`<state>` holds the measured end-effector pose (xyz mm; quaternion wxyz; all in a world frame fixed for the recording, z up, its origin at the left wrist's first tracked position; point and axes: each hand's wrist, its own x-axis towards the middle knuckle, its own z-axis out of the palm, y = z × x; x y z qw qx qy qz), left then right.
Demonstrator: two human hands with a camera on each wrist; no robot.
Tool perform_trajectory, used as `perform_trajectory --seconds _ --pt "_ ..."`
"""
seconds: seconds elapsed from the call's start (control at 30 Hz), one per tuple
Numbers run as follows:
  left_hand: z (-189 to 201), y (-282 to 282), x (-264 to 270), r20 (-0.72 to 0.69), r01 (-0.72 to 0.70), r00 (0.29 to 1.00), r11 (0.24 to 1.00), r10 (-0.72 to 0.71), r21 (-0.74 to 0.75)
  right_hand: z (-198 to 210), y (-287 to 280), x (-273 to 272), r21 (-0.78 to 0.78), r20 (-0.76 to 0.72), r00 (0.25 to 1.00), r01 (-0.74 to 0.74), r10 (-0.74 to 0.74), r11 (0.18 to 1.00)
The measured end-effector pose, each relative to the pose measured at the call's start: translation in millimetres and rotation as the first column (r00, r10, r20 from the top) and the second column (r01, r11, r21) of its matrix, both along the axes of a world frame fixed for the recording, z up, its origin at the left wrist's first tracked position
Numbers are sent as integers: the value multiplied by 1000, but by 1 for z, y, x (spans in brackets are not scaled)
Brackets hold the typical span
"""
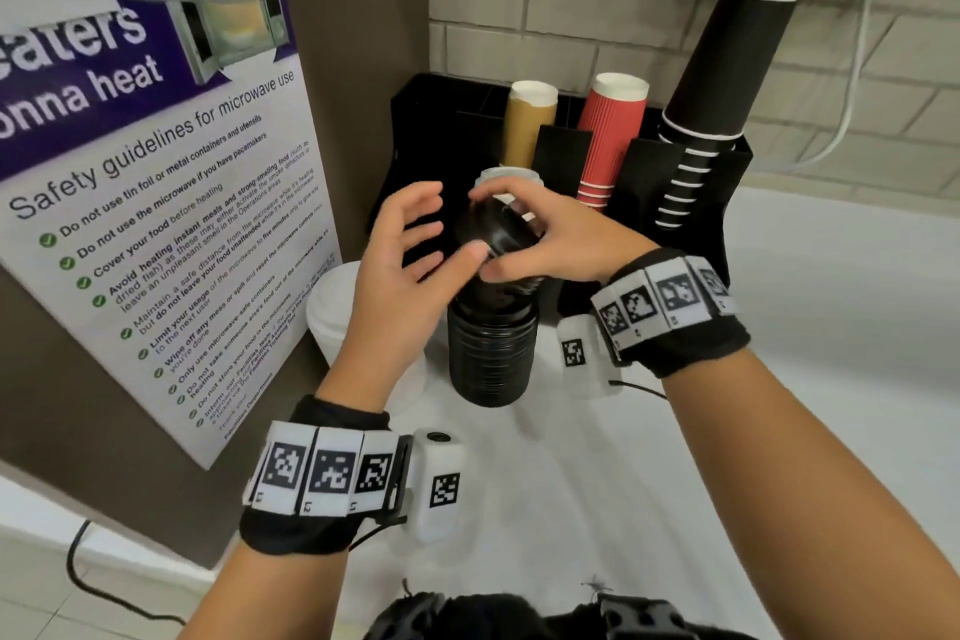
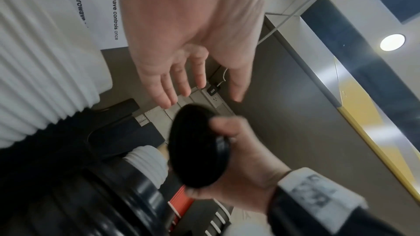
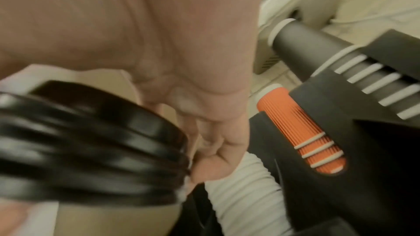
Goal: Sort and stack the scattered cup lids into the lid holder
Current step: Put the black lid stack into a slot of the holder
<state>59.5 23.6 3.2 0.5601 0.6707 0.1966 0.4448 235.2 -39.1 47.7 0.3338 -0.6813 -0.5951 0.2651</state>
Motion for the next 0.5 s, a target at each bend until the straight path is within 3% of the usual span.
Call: perform_trajectory --seconds 0.13,0.5 --pt "0 -8 7 -60 223 972 973 -226 -53 6 -20 -4 125 -312 946 -51 88 991" --pt "1 -15 19 30 249 968 967 -248 -47 8 -30 11 110 -446 882 -116 153 987"
